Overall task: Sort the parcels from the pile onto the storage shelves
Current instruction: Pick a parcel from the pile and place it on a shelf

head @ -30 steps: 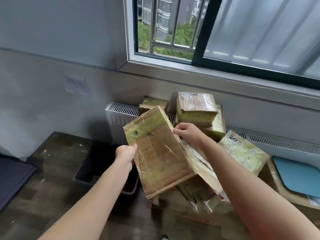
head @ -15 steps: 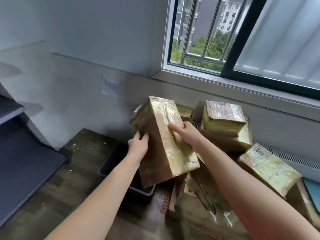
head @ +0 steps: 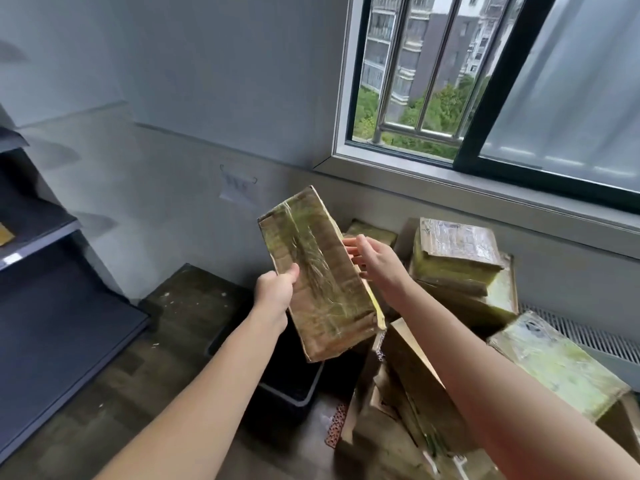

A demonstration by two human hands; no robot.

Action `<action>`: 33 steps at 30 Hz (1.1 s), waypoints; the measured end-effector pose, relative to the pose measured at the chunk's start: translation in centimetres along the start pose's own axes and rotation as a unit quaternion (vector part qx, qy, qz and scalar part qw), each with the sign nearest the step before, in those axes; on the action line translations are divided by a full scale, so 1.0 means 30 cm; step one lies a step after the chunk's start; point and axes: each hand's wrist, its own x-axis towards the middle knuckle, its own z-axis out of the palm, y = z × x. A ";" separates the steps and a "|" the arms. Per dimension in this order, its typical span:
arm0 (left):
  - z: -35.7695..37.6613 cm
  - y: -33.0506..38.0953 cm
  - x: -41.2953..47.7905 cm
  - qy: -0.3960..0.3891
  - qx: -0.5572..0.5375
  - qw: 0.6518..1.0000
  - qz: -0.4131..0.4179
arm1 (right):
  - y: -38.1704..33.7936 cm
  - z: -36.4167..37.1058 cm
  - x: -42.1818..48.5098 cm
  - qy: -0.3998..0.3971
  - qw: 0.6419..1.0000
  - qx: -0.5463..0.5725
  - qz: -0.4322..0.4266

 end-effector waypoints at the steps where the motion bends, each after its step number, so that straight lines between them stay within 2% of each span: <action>1: 0.002 0.004 -0.012 0.000 -0.024 1.000 -0.013 | 0.000 -0.007 0.003 -0.001 1.000 -0.012 -0.009; 3: 0.005 0.011 -0.031 0.001 -0.065 0.997 -0.036 | 0.003 -0.016 0.018 -0.003 0.997 -0.075 -0.026; 5: -0.006 0.012 -0.044 -0.002 -0.102 0.994 -0.045 | 0.005 -0.030 0.032 -0.024 0.992 -0.122 0.005; 9: -0.024 0.017 -0.066 -0.027 -0.151 0.988 -0.027 | 0.022 -0.069 0.055 -0.061 0.988 -0.101 0.101; 11: -0.028 0.026 -0.070 -0.033 -0.126 0.991 0.002 | 0.029 -0.082 0.063 -0.076 0.987 -0.080 0.114; 15: -0.028 0.050 -0.052 0.021 0.074 0.994 0.072 | 0.040 -0.069 0.092 -0.024 0.989 -0.141 0.043; 19: -0.038 0.085 -0.074 -0.038 0.047 0.998 0.000 | 0.004 -0.033 0.116 0.008 0.982 -0.186 -0.009; 23: -0.044 0.110 -0.088 -0.061 0.060 0.996 -0.014 | -0.017 -0.023 0.132 -0.003 0.977 -0.214 -0.015; 25: -0.055 0.122 -0.074 -0.056 0.064 0.996 -0.013 | -0.011 -0.034 0.136 -0.006 0.981 -0.190 -0.023; 27: -0.069 0.136 -0.062 -0.044 0.062 0.997 -0.004 | -0.007 -0.057 0.139 -0.028 0.996 -0.077 -0.020; 29: -0.078 0.153 -0.072 -0.040 0.024 0.999 0.008 | -0.022 -0.076 0.133 -0.078 0.997 0.016 -0.007; 33: -0.102 0.130 -0.050 -0.078 -0.062 0.995 -0.021 | -0.069 -0.080 0.115 -0.153 0.988 0.017 -0.017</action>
